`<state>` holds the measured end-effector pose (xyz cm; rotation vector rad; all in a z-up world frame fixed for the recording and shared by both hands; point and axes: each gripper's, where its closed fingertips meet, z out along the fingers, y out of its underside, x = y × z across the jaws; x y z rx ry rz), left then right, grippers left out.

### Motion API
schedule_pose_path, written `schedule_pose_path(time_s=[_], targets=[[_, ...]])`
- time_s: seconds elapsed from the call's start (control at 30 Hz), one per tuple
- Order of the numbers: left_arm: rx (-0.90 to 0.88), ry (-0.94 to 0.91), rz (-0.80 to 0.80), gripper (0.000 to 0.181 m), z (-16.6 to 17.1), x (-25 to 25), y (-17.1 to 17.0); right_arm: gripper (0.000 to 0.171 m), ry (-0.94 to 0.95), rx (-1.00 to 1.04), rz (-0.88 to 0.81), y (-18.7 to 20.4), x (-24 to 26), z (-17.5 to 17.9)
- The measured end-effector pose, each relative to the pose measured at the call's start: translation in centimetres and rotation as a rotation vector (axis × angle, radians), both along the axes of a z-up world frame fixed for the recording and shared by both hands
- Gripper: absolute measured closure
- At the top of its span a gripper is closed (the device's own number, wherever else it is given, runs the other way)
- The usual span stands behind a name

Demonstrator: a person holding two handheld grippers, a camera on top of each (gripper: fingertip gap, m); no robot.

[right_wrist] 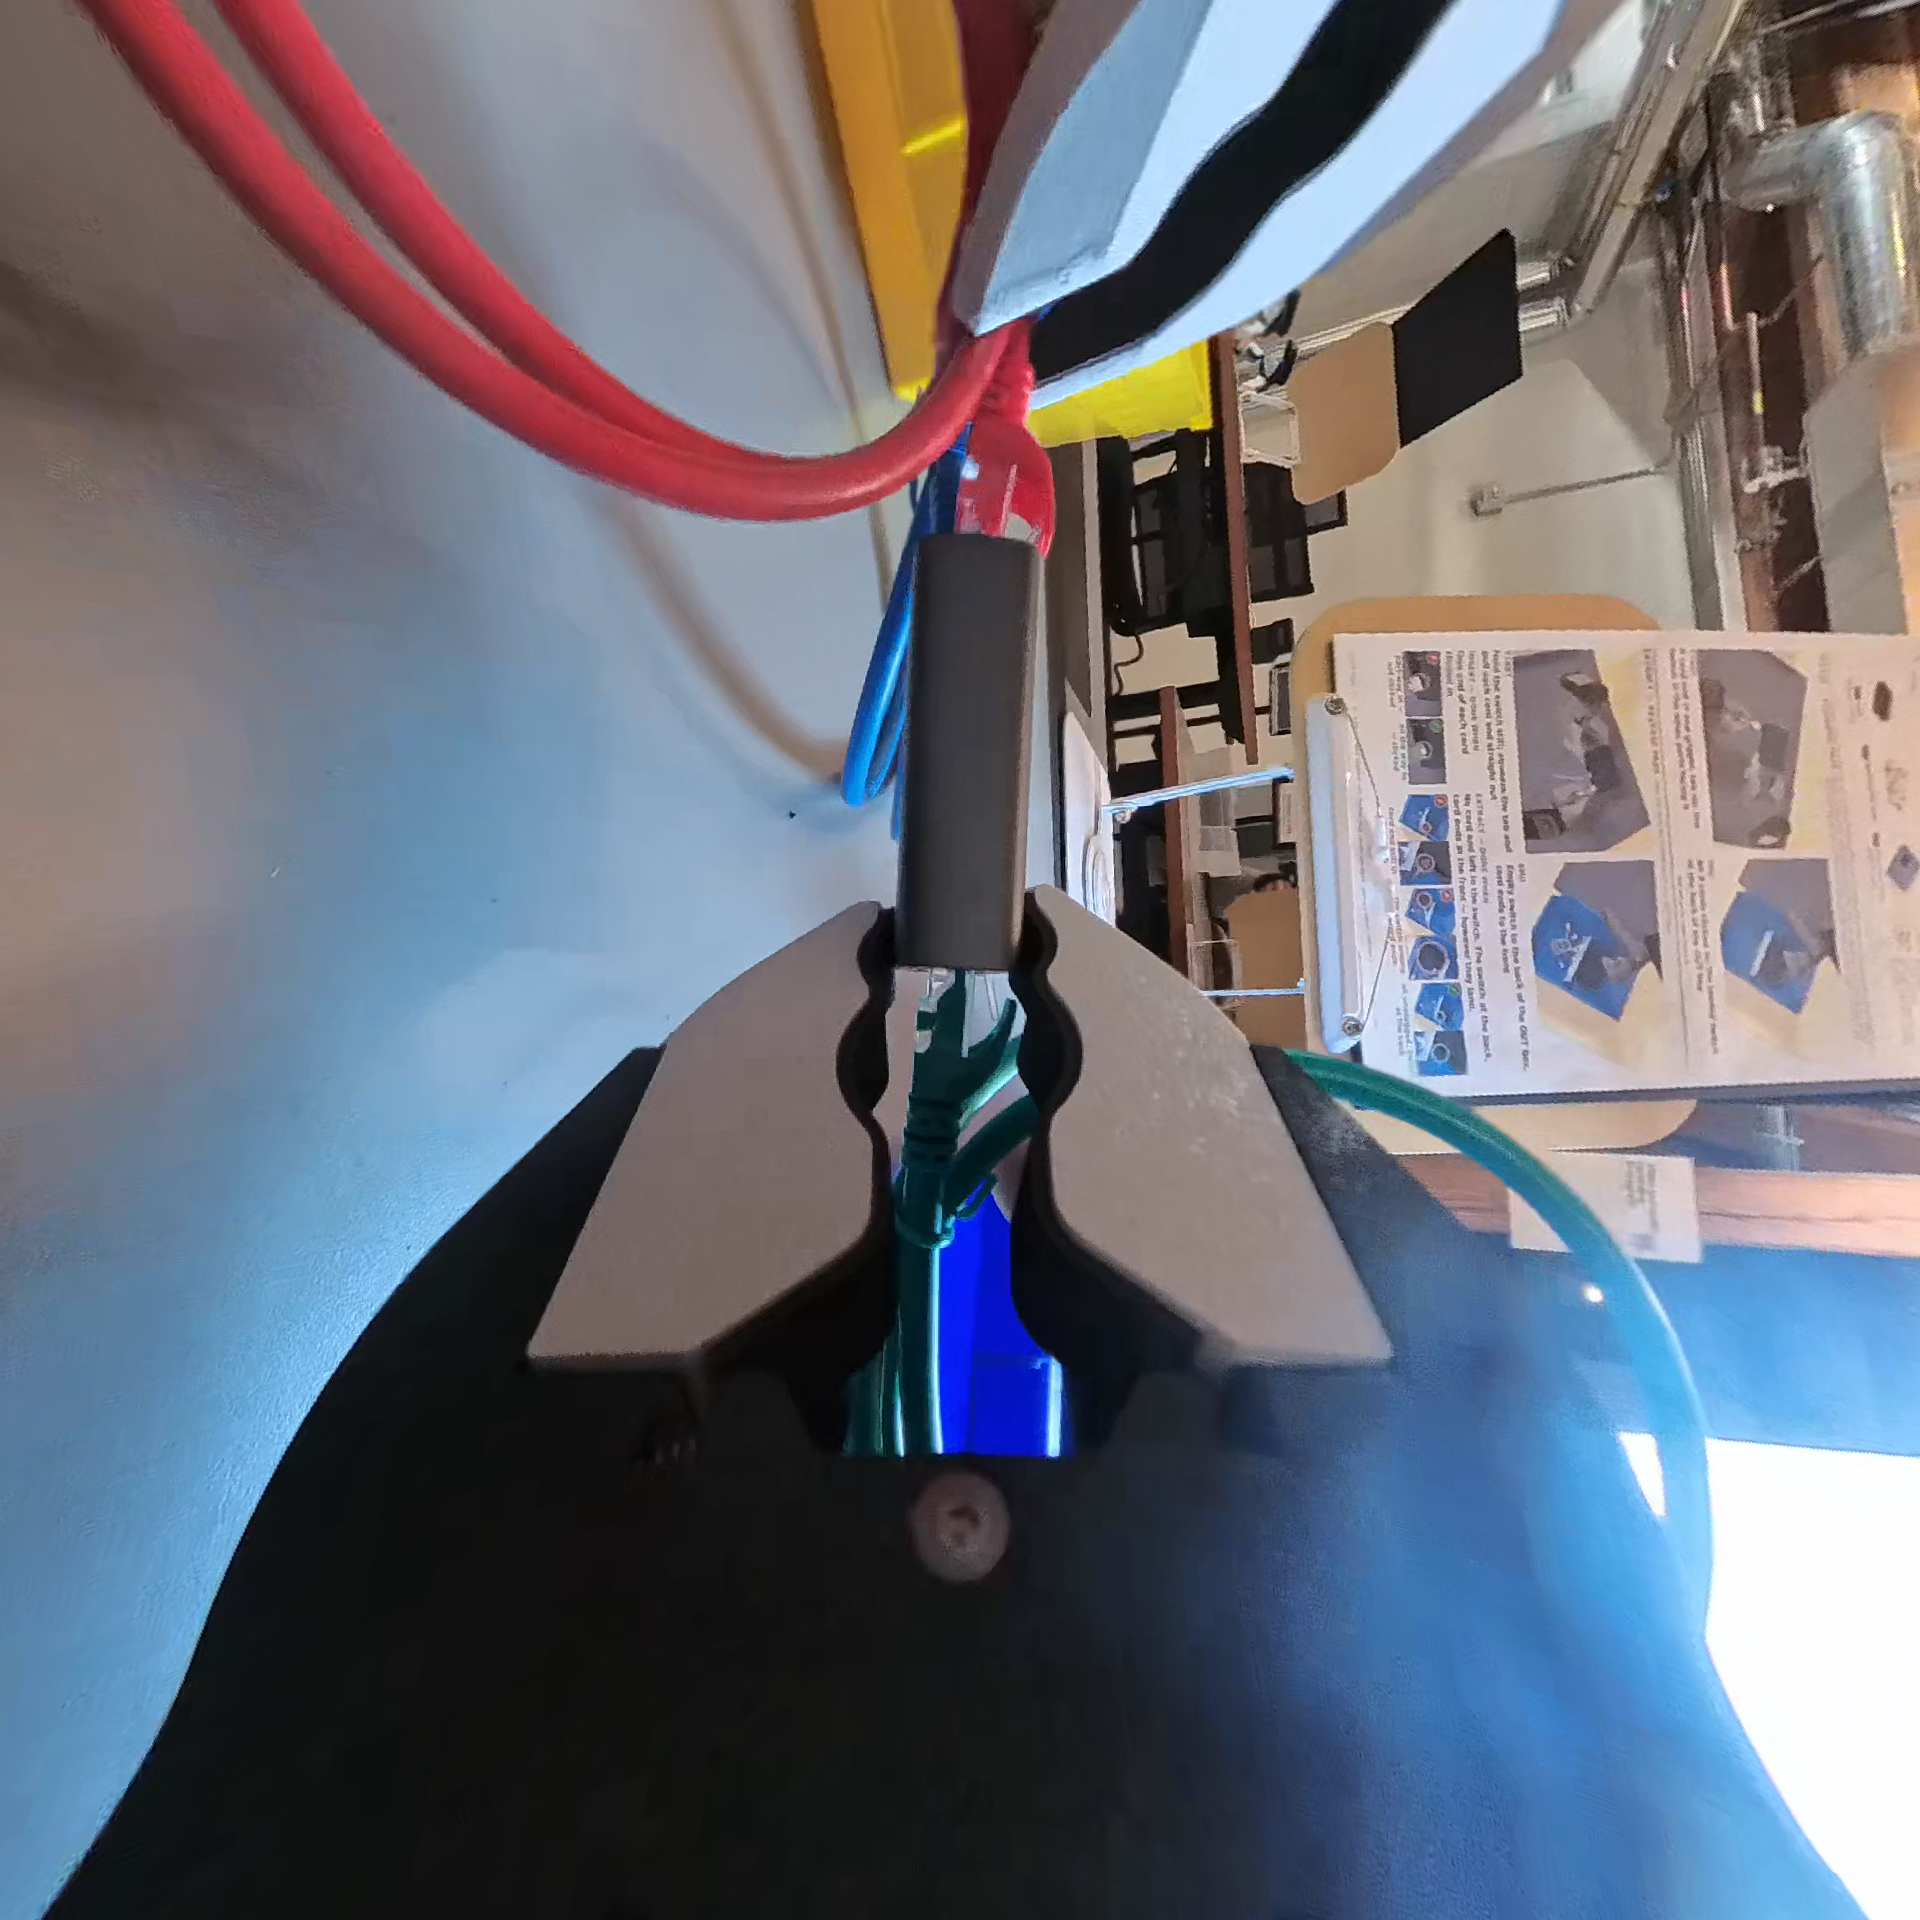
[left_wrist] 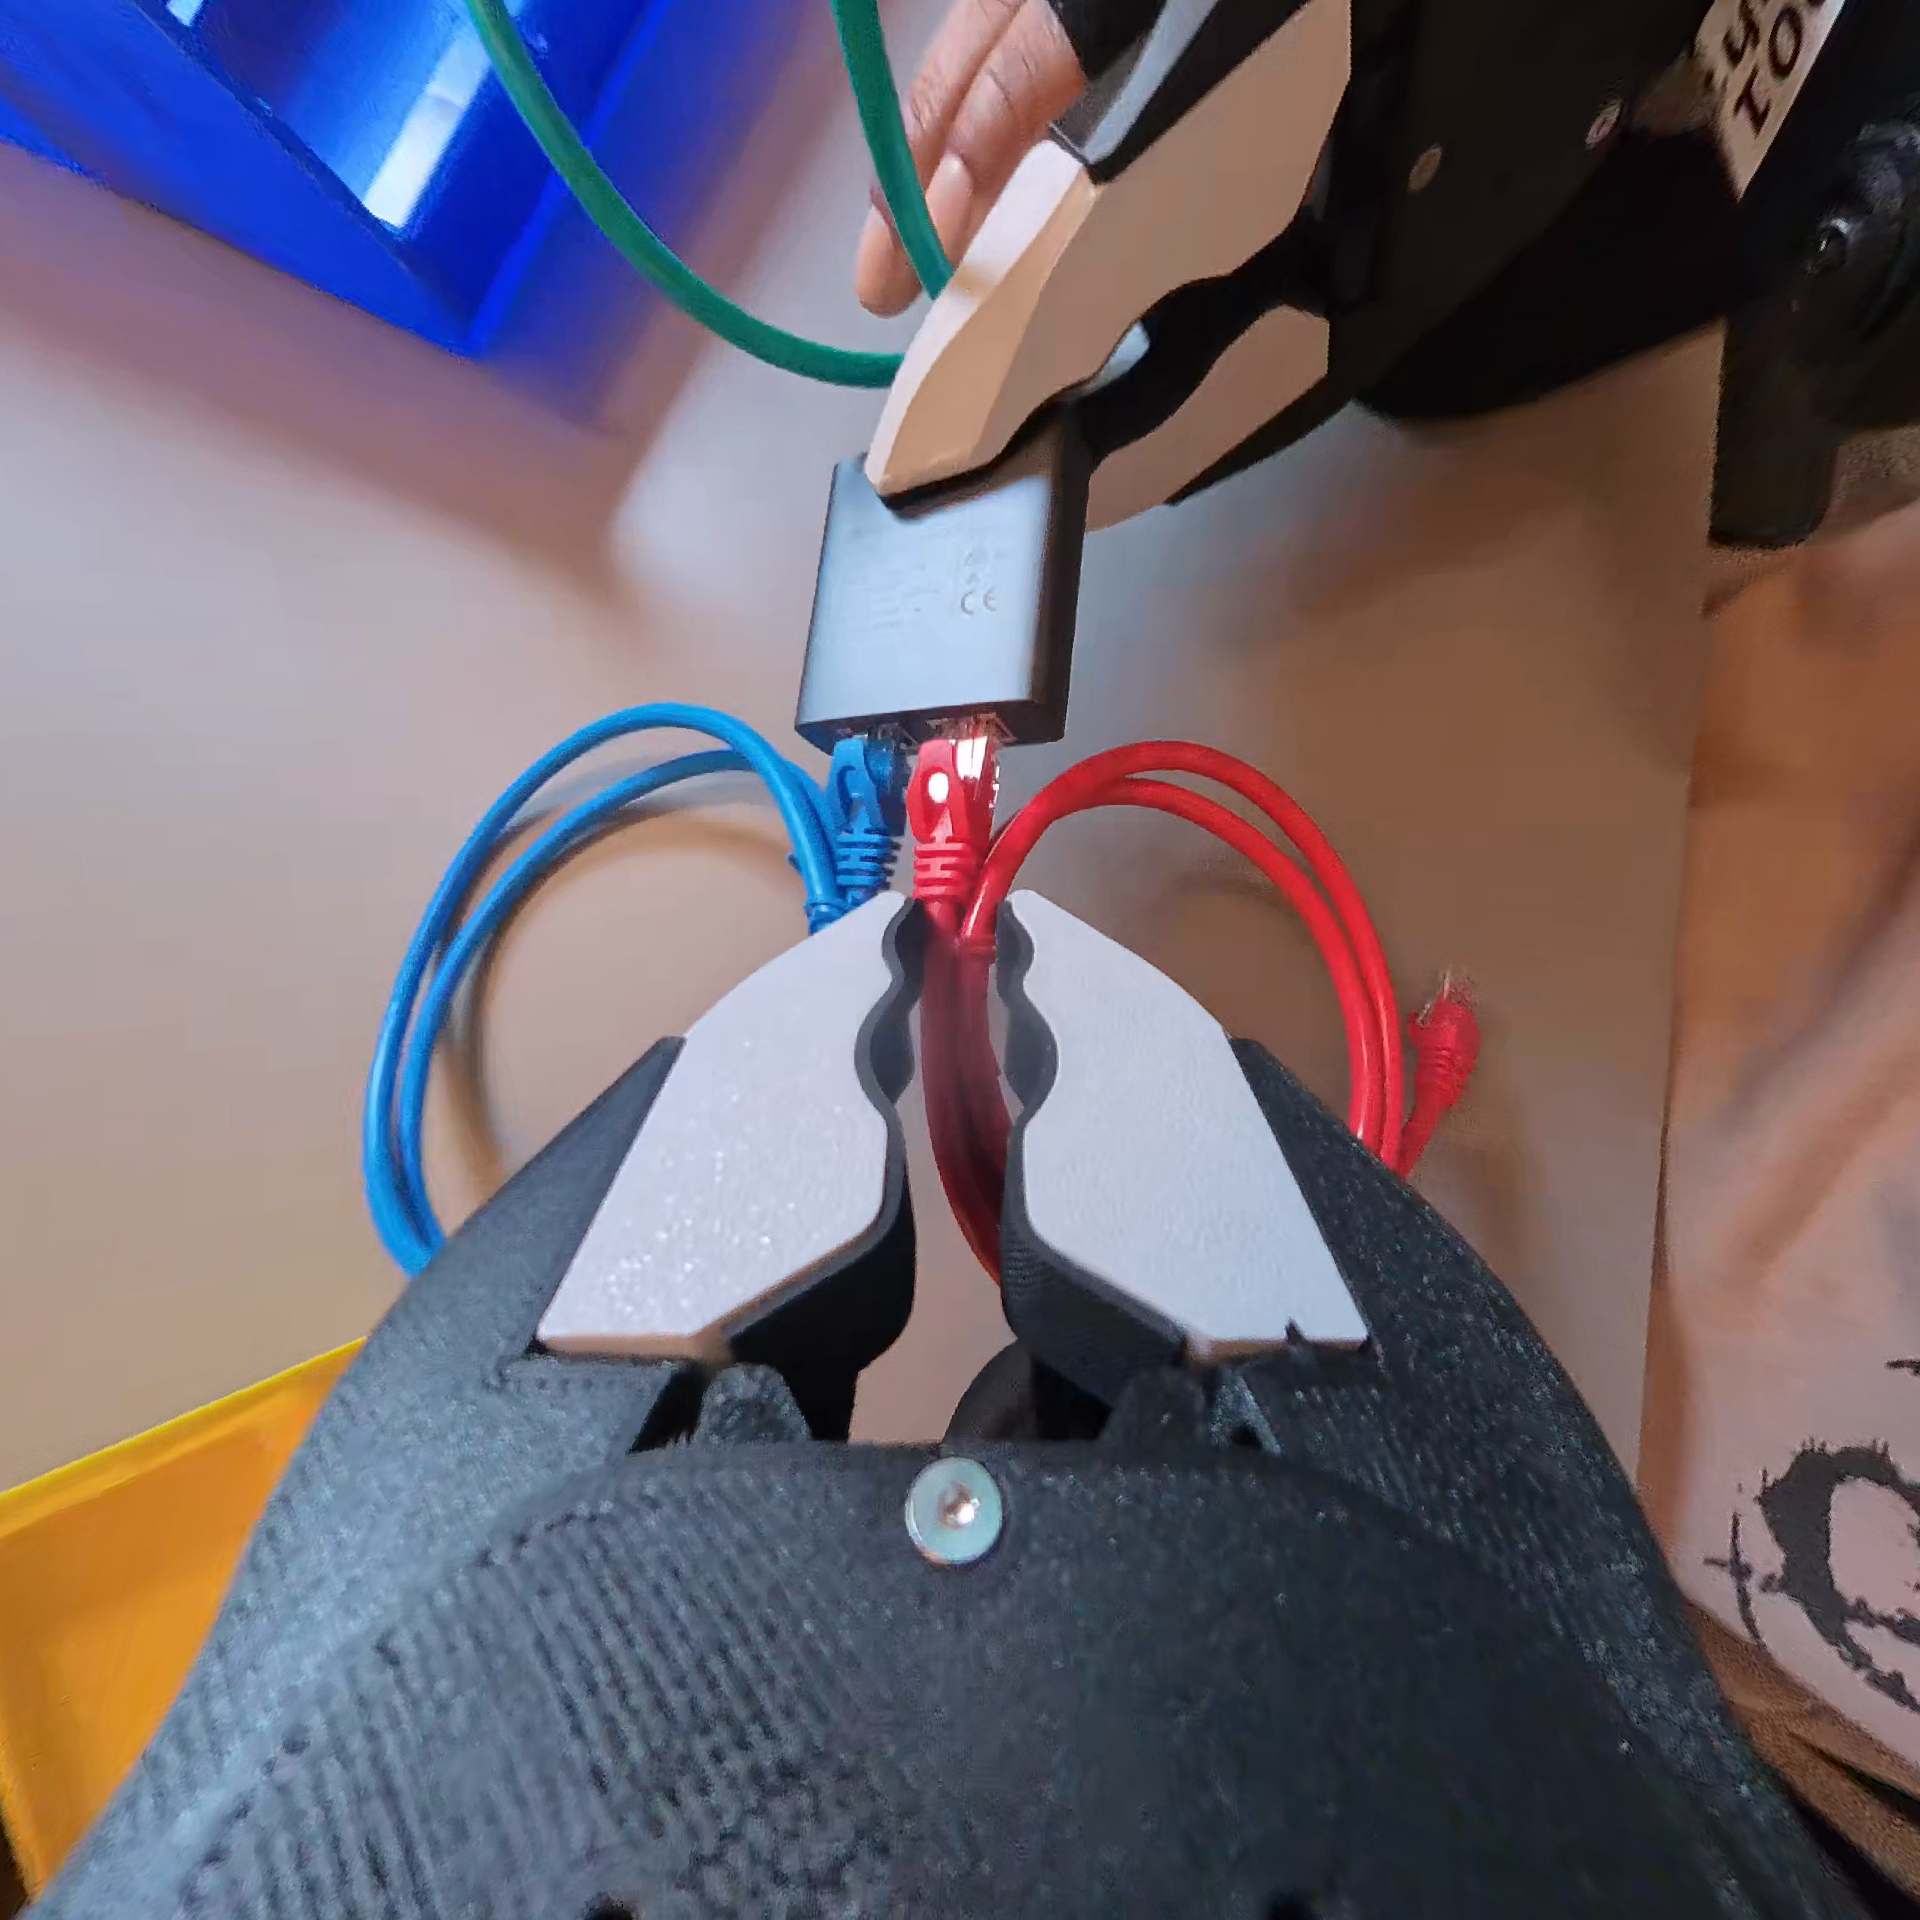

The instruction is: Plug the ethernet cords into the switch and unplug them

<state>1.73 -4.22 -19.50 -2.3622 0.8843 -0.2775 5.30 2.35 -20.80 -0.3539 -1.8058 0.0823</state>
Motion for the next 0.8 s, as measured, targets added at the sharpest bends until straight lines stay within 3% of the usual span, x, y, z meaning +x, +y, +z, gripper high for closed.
schedule_pose_path(time_s=[0.33,0.53,0.8], targets=[[0.028,-0.022,-0.011,0.169,-1.8,0.4,-0.1,0.15,-0.063,-0.011,0.019,-0.9,0.4,-0.7],[0.006,0.099,-0.083,0.168,-3.4,1.0,-0.3,0.15,-0.116,0.113,-0.012,-0.3,0.3,-1.7],[0.335,0.223,-0.005,0.163,2.6,-1.8,1.3,0.15,-0.104,0.072,-0.151,2.9,0.5,-0.8]])
